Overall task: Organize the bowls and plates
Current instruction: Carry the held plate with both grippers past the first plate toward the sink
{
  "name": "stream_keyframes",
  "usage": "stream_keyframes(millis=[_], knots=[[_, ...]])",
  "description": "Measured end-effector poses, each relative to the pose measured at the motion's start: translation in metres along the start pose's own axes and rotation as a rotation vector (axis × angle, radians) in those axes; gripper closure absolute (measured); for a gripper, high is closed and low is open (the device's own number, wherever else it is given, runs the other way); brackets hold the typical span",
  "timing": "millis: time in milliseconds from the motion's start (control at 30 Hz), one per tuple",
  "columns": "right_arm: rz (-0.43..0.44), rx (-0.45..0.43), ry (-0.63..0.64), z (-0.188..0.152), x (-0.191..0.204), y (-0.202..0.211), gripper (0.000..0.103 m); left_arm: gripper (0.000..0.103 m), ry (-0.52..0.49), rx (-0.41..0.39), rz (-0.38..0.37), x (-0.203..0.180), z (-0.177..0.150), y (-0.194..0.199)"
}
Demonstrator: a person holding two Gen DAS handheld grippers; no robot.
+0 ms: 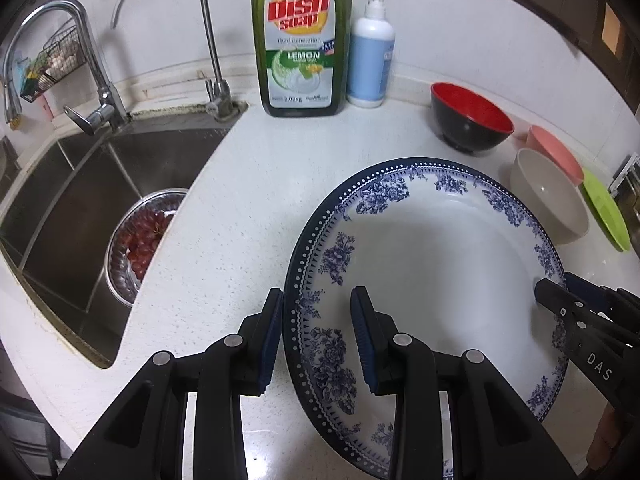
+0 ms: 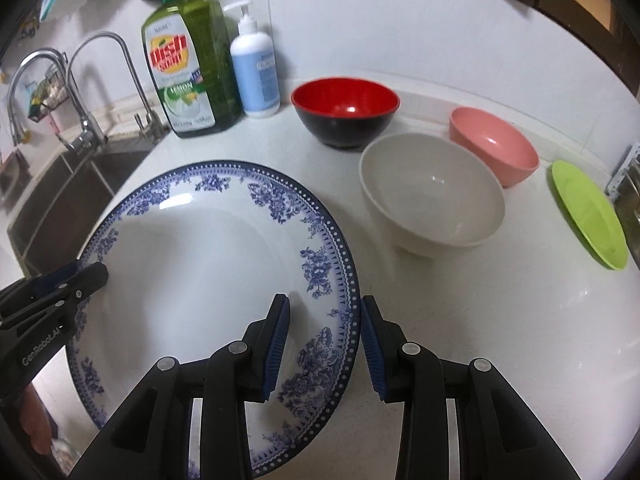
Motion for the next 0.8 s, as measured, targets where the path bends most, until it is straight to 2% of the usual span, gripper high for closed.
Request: stream_keyframes(millis=[567,800], knots=[[-0.001,0.108,0.003,-0.008,-0.001,-0.025,0.066,0.069,-0.009,0.062,0.020,0.000,-0.013,-0.019],[0.008,0.116,0.005,-0.010,0.001,-0.030,0.066,0.069,-0.011,0.065,0.038,0.004,-0.016,-0.021]])
Point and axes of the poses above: each gripper's, at about its wrist camera, not at the fingertips, and y roughly against the way its jaws point, x to its left, z to its top, the point moved 10 cm from there along -y, roughly the way its jaws point, and after that the axes turned 7 degrees about y, right-handed, at the moved point
